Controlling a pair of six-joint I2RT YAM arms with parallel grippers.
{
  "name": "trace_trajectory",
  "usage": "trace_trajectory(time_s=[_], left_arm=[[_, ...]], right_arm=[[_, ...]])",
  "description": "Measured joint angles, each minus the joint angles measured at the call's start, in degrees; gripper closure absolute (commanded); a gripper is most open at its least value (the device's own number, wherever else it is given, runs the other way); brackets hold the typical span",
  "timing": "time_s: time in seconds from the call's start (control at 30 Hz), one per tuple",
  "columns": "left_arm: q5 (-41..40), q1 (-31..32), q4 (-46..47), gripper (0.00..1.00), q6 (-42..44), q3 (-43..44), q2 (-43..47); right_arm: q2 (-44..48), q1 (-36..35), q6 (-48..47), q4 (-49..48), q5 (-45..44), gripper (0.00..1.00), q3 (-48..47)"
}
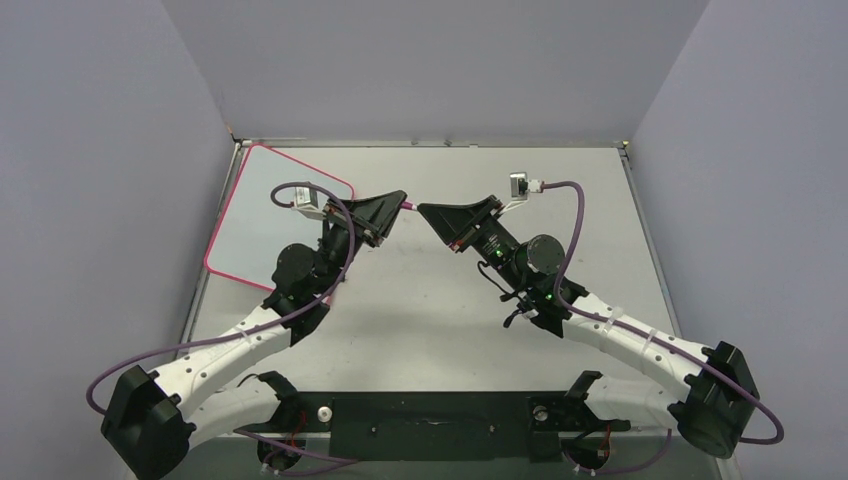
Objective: Write a sentence on the whiteboard
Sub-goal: Pass from the left arm to the right
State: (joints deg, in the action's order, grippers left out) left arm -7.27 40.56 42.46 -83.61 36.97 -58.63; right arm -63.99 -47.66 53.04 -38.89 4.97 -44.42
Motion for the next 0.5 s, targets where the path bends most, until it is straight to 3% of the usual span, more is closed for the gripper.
trace_trajectory(time_s=[0.17,0.3,0.5], left_arm=[[0.04,0.33,-1.55,0.37,1.53,-1.46,1.33],[0.35,0.35,-7.34,0.35,4.55,-1.51,4.00],[2.34,-0.48,-25.38,0.35,15.34,4.26,9.90]], right_arm=[[0.09,0.00,-0.50,0.44,-0.15,1.00,0.02],[1.11,0.00,-2.38,3.17,-0.31,1.00,0.00],[4.39,0.44,-7.74,12.39,0.33,1.00,-0.87]])
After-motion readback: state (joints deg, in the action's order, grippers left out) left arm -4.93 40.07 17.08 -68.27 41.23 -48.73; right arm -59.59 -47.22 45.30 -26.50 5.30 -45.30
